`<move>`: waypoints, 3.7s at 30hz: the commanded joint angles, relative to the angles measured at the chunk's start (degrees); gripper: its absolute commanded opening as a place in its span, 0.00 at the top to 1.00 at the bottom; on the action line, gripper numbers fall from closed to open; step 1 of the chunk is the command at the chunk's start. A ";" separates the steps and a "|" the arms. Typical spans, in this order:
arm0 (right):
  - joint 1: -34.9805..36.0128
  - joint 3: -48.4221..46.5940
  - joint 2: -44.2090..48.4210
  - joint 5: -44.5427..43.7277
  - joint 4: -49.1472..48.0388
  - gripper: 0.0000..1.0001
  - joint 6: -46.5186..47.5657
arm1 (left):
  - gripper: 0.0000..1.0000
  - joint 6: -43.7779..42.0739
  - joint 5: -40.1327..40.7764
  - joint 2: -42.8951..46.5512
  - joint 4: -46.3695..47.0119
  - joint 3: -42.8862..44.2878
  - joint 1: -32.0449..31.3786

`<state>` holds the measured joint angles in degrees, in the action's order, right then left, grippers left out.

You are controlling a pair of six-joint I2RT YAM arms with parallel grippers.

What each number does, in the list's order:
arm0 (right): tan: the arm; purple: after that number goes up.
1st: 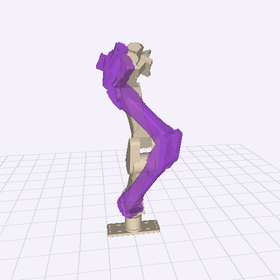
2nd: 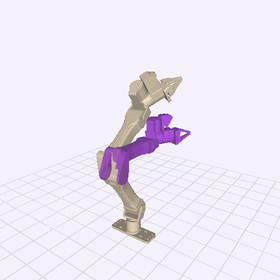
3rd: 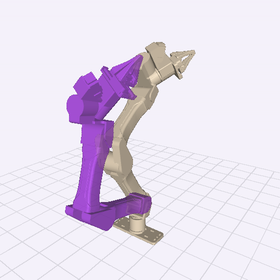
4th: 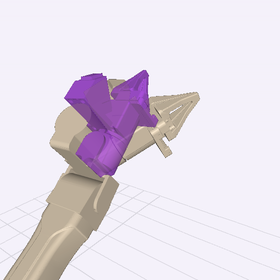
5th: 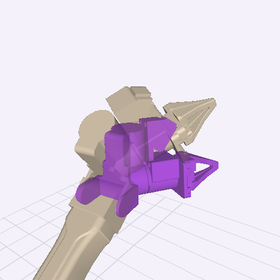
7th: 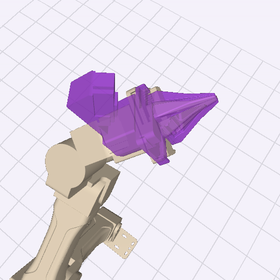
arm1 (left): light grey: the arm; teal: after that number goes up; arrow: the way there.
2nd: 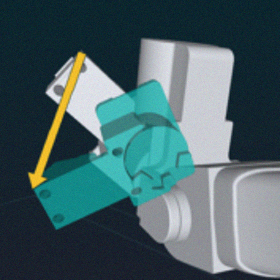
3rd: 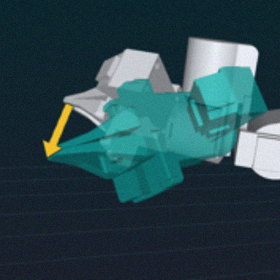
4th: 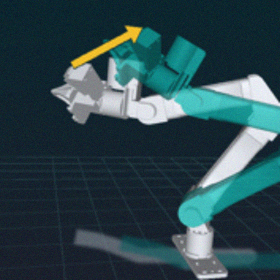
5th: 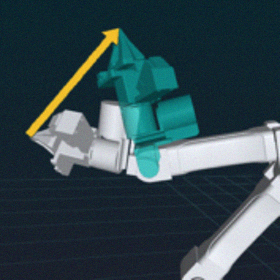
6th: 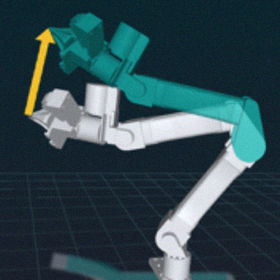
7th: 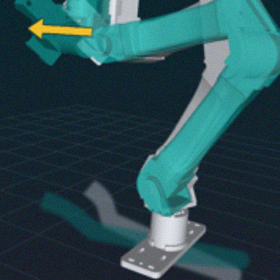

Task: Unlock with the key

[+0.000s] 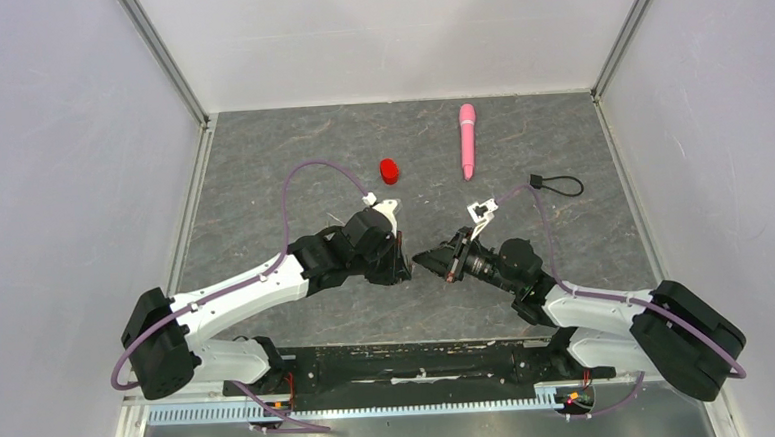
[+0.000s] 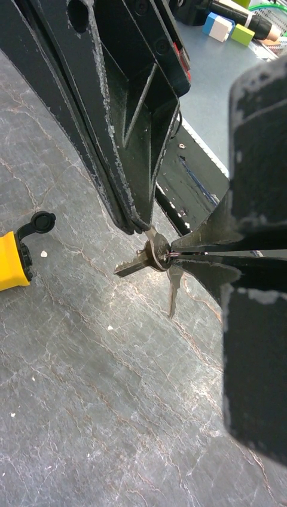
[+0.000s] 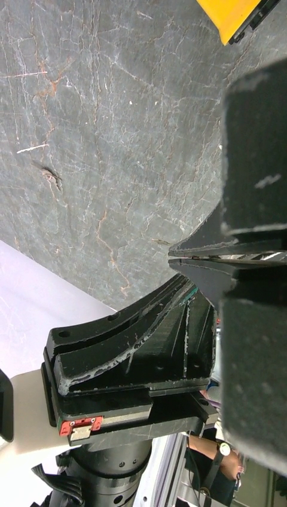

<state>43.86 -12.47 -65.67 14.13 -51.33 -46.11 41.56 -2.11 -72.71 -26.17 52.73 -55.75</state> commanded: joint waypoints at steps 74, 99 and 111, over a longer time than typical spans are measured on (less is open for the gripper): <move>-13.53 -3.40 14.46 12.14 -5.66 1.00 -4.13 | 0.68 6.23 -22.79 7.17 63.53 -17.62 8.64; -14.74 -6.64 17.10 8.11 13.72 0.33 7.77 | 0.98 6.96 -14.64 11.51 51.45 -19.35 8.72; -14.77 -27.13 3.98 -7.89 65.13 0.11 30.69 | 0.98 19.18 1.91 21.34 28.52 -28.01 12.03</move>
<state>29.34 -35.05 -55.42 10.07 -4.64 -22.55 53.69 -5.74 -54.65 8.25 28.05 -44.95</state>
